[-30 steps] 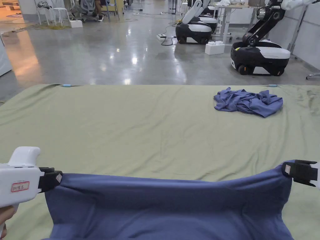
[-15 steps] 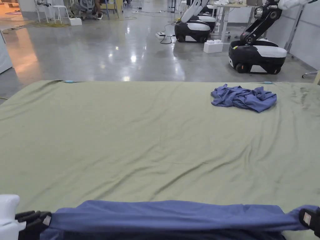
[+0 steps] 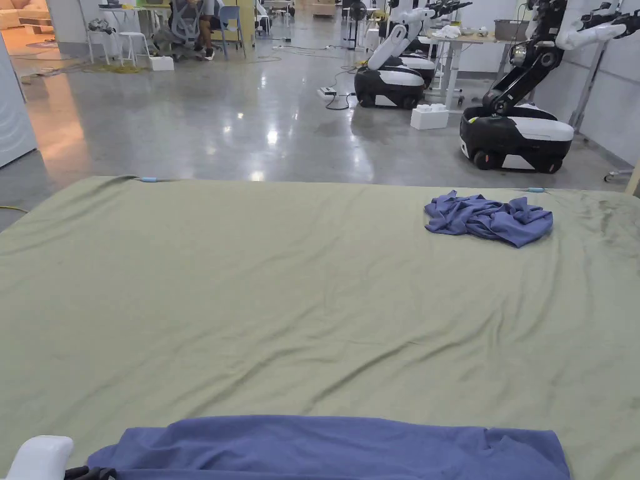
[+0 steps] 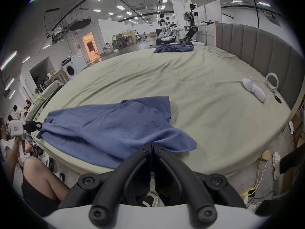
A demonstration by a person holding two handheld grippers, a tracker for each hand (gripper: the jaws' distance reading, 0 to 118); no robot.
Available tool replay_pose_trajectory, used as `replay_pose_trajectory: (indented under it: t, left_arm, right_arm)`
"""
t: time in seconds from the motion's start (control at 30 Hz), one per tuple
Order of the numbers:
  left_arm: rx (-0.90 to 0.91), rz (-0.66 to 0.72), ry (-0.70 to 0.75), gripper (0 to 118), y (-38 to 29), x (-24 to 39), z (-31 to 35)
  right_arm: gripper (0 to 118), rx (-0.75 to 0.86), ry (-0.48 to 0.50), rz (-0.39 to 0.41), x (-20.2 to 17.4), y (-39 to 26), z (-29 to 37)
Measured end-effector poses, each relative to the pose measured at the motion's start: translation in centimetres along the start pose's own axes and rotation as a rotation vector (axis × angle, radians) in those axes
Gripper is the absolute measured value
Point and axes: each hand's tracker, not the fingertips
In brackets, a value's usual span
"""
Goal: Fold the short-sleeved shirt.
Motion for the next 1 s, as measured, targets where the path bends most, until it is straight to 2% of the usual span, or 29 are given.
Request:
replay_pose_trajectory:
  t: [0.03,0.07,0.1,0.13,0.17,0.2,0.23,0.27,0.3,0.33,0.37,0.43,0.5,0.53,0.57,0.6,0.63,0.67,0.7,0.73,0.77,0.8,0.9,1.0]
  left_arm:
    - [0.005,0.005,-0.004,3,0.2,-0.1,0.2]
    - [0.013,0.008,0.000,4,0.4,0.2,0.6]
    - [0.037,0.018,0.003,8,0.6,0.2,1.2]
    - [0.056,0.028,0.010,25,0.9,0.1,1.7]
    - [0.093,0.052,0.032,60,1.2,-0.1,2.4]
    - [0.099,0.090,0.031,104,1.5,0.0,3.1]
    - [0.074,0.086,0.021,118,1.9,-0.2,3.6]
    - [0.128,0.109,0.007,118,1.5,-0.2,4.5]
    - [0.168,0.077,-0.048,118,1.9,-0.2,4.9]
    - [0.174,0.098,-0.040,118,2.0,0.3,6.2]
    - [0.200,0.111,-0.031,118,1.9,0.6,7.2]
    - [0.274,0.110,-0.010,118,1.3,0.6,8.3]
    - [0.268,0.140,0.026,118,0.9,0.5,9.6]
    - [0.255,0.138,0.003,109,0.6,0.0,9.5]
    - [0.277,0.127,-0.015,61,-0.1,-0.1,9.3]
    - [0.298,0.115,0.010,0,-0.2,-0.1,10.1]
    - [0.289,0.116,0.056,0,-0.3,-0.3,10.1]
    - [0.256,0.139,0.124,0,-0.6,-0.7,10.2]
    - [0.213,0.134,0.059,0,-1.1,-1.2,10.0]
    - [0.175,0.154,-0.012,0,-0.3,-1.4,11.8]
    - [0.188,0.141,-0.002,0,-0.2,-1.3,12.7]
    - [0.196,0.132,0.023,0,0.2,-1.8,13.4]
    - [0.163,0.250,-0.092,0,0.2,-4.5,10.8]
    - [0.106,0.344,-0.204,0,0.8,-6.3,8.4]
  right_arm:
    - [6,0.012,-0.002,-0.010,0.0,0.2,0.3]
    - [15,0.025,-0.004,-0.024,0.1,0.4,0.6]
    - [38,0.053,0.005,-0.047,0.2,0.8,1.2]
    - [96,0.073,-0.008,-0.078,0.4,1.1,1.7]
    - [118,0.076,-0.004,-0.098,0.6,1.5,2.1]
    - [115,0.109,0.026,-0.122,0.9,1.6,3.1]
    - [116,0.198,0.070,-0.110,1.0,0.8,4.8]
    - [118,0.211,0.079,-0.111,1.0,0.7,5.9]
    - [118,0.231,0.067,-0.085,0.7,0.5,7.1]
    - [118,0.265,0.036,-0.051,0.3,0.2,8.2]
    - [118,0.291,-0.017,0.004,-2.6,2.9,8.7]
    - [118,0.333,-0.051,0.108,-4.8,3.1,9.9]
    - [117,0.303,-0.062,0.136,-5.1,2.9,9.4]
    - [85,0.225,-0.034,0.126,-5.2,3.2,9.1]
    - [11,0.196,0.000,0.105,-5.6,3.2,8.9]
    - [2,0.260,0.019,0.092,-5.9,3.0,9.0]
    - [2,0.315,-0.035,0.104,-6.0,2.8,8.9]
    - [2,0.376,-0.176,0.151,-7.1,2.2,8.8]
    - [2,0.355,-0.121,0.179,-7.4,2.5,8.6]
    - [2,0.335,-0.051,0.147,-7.5,2.8,8.4]
    - [2,0.342,0.004,0.075,-7.1,2.8,8.7]
    - [2,0.341,0.017,0.071,-7.0,2.8,8.6]
    - [2,0.317,0.007,0.105,-7.0,3.2,8.0]
    - [2,0.298,0.027,0.075,-6.2,3.1,7.6]
